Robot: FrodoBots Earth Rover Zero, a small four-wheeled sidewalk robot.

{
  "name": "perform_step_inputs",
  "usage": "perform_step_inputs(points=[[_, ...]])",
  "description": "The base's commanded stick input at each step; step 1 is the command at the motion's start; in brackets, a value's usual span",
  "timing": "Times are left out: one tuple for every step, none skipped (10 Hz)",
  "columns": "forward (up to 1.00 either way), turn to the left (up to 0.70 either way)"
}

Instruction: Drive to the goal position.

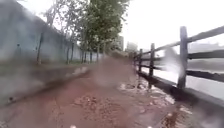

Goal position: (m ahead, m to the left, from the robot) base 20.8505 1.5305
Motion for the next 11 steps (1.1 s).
perform_step_inputs(points=[[1.00,-0.22],[1.00,-0.40],[1.00,-0.32],[1.00,-0.03],[1.00,-0.01],[1.00,0.00],[1.00,0.00],[1.00,0.00],[1.00,0.00],[1.00,0.00],[1.00,0.00]])
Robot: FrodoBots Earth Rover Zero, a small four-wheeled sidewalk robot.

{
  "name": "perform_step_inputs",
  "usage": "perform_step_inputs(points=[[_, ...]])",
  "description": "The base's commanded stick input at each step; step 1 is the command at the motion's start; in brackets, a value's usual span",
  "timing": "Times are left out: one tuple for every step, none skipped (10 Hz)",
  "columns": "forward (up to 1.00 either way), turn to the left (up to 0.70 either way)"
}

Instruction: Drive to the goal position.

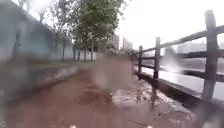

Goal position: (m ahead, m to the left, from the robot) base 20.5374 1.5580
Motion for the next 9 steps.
perform_step_inputs(points=[[1.00,0.00],[1.00,0.00],[1.00,0.00],[1.00,0.00],[1.00,0.00],[1.00,0.00],[1.00,0.00],[1.00,0.00],[1.00,0.00]])
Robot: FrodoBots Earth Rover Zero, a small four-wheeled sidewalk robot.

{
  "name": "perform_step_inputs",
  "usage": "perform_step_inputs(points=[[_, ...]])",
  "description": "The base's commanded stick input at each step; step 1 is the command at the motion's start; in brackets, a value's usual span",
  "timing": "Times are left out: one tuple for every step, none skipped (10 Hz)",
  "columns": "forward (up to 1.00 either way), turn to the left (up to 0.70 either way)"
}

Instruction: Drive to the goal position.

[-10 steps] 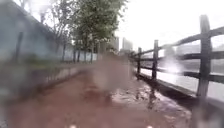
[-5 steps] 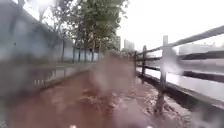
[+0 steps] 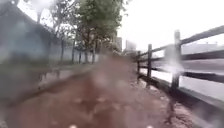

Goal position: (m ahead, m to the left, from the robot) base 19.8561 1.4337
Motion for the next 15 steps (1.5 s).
perform_step_inputs(points=[[1.00,0.00],[1.00,0.00],[1.00,0.00],[1.00,0.00],[1.00,0.00],[1.00,0.00],[1.00,0.00],[1.00,0.00],[1.00,0.00],[1.00,0.00],[1.00,0.00],[1.00,0.00],[1.00,0.00],[1.00,0.00],[1.00,0.00]])
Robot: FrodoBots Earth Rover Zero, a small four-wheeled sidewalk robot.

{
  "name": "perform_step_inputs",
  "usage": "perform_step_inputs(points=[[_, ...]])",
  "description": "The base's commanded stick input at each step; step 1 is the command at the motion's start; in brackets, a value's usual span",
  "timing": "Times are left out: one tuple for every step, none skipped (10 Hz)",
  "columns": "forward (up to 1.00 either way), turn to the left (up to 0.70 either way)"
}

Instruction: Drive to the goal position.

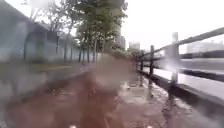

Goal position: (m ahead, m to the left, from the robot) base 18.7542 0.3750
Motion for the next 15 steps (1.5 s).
perform_step_inputs(points=[[1.00,0.00],[1.00,-0.17],[1.00,-0.39],[1.00,-0.36],[1.00,-0.08],[1.00,0.00],[1.00,0.00],[1.00,-0.38],[1.00,-0.40],[1.00,-0.12],[1.00,-0.02],[1.00,0.00],[1.00,0.00],[1.00,0.00],[1.00,0.00]])
